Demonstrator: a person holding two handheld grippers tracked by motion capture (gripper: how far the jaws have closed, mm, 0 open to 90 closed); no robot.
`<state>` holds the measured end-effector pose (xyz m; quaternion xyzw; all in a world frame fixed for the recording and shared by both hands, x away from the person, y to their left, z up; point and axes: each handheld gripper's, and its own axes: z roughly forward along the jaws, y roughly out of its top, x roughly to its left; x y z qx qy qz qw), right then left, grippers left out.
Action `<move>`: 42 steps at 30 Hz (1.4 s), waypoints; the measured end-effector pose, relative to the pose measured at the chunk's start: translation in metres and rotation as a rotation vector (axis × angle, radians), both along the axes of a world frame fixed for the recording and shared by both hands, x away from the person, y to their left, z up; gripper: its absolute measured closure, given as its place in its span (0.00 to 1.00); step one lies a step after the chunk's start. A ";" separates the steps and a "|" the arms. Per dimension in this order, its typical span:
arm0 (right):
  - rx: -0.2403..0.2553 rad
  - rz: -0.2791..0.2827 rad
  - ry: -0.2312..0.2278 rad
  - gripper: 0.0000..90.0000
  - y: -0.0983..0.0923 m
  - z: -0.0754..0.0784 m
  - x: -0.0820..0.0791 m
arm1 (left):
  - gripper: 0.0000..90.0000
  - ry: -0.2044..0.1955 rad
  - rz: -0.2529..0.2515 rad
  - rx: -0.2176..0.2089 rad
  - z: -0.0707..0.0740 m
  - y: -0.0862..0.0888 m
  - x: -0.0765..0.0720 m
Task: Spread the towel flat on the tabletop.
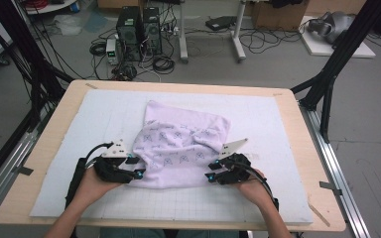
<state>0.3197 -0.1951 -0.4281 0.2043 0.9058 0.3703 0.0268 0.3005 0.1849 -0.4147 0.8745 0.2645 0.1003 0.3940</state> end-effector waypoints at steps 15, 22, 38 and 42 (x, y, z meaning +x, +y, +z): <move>0.039 0.076 -0.032 0.98 0.002 0.002 -0.023 | 0.96 -0.053 -0.009 -0.026 0.005 0.010 -0.026; 0.109 0.123 -0.068 0.98 -0.004 0.027 -0.057 | 0.96 -0.113 -0.020 -0.033 0.031 0.021 -0.061; -0.002 0.036 -0.136 0.67 0.000 0.011 -0.032 | 0.67 -0.082 -0.013 -0.061 0.003 0.019 -0.038; -0.031 -0.009 -0.054 0.67 -0.002 -0.012 -0.015 | 0.68 -0.048 -0.011 0.009 -0.017 0.006 -0.015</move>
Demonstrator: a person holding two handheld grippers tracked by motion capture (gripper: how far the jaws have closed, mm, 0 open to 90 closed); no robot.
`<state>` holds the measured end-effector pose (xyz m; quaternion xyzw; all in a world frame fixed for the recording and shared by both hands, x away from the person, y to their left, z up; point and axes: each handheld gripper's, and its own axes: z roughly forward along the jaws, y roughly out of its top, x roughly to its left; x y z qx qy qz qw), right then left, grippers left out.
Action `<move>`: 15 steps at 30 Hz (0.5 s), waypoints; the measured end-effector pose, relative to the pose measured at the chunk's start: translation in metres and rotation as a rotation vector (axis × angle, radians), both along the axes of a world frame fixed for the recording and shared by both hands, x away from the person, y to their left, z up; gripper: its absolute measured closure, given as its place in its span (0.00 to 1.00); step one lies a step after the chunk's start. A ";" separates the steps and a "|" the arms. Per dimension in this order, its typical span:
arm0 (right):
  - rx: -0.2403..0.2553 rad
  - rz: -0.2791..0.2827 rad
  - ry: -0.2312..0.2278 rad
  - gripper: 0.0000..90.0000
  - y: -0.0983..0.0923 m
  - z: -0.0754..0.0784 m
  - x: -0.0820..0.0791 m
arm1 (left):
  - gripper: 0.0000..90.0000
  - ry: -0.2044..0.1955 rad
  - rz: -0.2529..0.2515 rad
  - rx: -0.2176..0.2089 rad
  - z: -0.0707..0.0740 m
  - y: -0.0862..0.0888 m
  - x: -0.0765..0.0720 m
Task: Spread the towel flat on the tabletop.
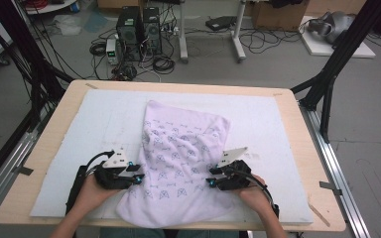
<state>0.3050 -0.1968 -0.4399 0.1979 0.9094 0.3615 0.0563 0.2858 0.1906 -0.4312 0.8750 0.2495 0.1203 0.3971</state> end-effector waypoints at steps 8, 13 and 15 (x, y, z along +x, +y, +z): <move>0.079 -0.006 0.021 0.97 -0.006 -0.005 -0.001 | 0.94 -0.021 0.029 0.002 -0.010 -0.005 -0.001; 0.099 0.062 0.032 0.98 -0.003 -0.001 -0.021 | 0.95 -0.025 0.039 -0.011 -0.005 0.007 -0.024; 0.123 0.075 0.024 0.98 -0.003 0.003 -0.031 | 0.95 -0.033 0.029 -0.021 0.000 0.011 -0.035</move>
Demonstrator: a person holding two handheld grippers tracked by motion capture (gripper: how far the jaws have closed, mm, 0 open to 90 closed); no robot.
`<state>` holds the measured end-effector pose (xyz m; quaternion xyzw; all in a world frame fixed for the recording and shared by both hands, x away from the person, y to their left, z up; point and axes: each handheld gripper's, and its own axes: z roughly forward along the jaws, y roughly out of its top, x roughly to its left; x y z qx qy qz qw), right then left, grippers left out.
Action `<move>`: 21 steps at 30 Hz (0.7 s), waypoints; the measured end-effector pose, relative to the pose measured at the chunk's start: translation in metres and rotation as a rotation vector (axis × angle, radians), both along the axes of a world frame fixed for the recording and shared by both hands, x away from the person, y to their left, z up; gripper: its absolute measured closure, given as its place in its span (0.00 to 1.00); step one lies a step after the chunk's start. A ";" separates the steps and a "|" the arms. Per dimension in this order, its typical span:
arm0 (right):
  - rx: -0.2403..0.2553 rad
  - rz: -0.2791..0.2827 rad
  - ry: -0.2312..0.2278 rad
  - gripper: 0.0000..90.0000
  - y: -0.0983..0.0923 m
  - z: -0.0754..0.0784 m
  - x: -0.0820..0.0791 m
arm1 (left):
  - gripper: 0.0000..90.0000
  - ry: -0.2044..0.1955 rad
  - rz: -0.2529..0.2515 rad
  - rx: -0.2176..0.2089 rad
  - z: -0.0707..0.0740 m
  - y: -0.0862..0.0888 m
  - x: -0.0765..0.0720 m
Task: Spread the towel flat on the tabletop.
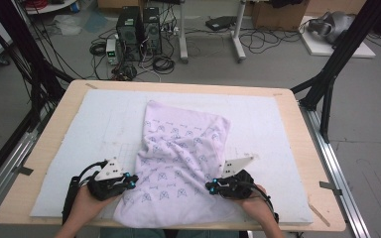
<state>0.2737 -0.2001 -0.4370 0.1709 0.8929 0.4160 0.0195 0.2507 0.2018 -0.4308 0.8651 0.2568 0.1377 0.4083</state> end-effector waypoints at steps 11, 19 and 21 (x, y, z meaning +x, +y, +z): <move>0.132 0.125 -0.032 0.97 -0.004 0.053 -0.058 | 0.94 -0.029 -0.052 -0.046 0.038 0.011 -0.035; 0.000 -0.018 -0.101 0.69 0.003 0.043 -0.014 | 0.73 -0.014 -0.039 -0.065 0.030 0.009 -0.006; -0.041 -0.034 -0.089 0.65 0.010 0.026 0.003 | 0.70 0.026 -0.015 -0.067 0.014 0.007 0.010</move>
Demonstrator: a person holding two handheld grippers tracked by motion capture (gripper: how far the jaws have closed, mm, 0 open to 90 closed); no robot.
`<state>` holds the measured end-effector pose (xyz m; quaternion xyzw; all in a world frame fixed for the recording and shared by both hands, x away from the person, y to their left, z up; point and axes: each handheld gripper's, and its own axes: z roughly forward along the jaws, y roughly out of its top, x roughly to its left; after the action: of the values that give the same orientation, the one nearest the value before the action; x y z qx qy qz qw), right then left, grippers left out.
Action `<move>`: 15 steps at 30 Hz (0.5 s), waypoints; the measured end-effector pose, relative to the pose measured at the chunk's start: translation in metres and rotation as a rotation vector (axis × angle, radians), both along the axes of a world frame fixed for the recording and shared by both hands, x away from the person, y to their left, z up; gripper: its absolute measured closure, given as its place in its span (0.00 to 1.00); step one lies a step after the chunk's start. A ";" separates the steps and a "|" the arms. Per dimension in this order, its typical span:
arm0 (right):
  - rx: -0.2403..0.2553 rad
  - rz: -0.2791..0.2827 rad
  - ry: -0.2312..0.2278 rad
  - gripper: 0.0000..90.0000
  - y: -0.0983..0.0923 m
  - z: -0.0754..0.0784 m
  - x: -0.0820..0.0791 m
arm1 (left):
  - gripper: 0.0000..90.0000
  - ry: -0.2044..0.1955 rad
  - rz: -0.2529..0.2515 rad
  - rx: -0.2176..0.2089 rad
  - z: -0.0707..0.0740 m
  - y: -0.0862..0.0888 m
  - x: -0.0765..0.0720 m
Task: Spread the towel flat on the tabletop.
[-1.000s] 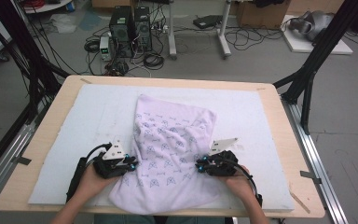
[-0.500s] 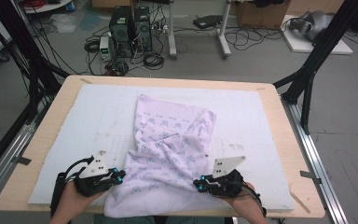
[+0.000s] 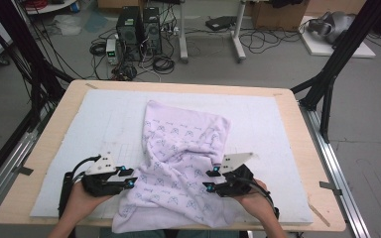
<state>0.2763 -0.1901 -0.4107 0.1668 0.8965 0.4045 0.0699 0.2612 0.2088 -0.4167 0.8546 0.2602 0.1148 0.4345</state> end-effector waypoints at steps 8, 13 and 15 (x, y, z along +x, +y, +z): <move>-0.045 -0.018 0.057 0.93 0.005 -0.031 0.012 | 0.91 0.056 -0.023 0.042 -0.024 -0.019 0.014; -0.012 0.041 0.088 0.98 -0.001 -0.021 -0.005 | 0.93 -0.002 -0.015 0.022 -0.007 -0.009 -0.010; 0.015 0.050 0.079 0.98 -0.006 -0.012 -0.016 | 0.93 -0.018 -0.019 0.016 0.002 -0.003 -0.021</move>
<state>0.2606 -0.1961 -0.4229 0.1606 0.8993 0.4061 0.0229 0.2400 0.2056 -0.4144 0.8593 0.2472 0.1202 0.4312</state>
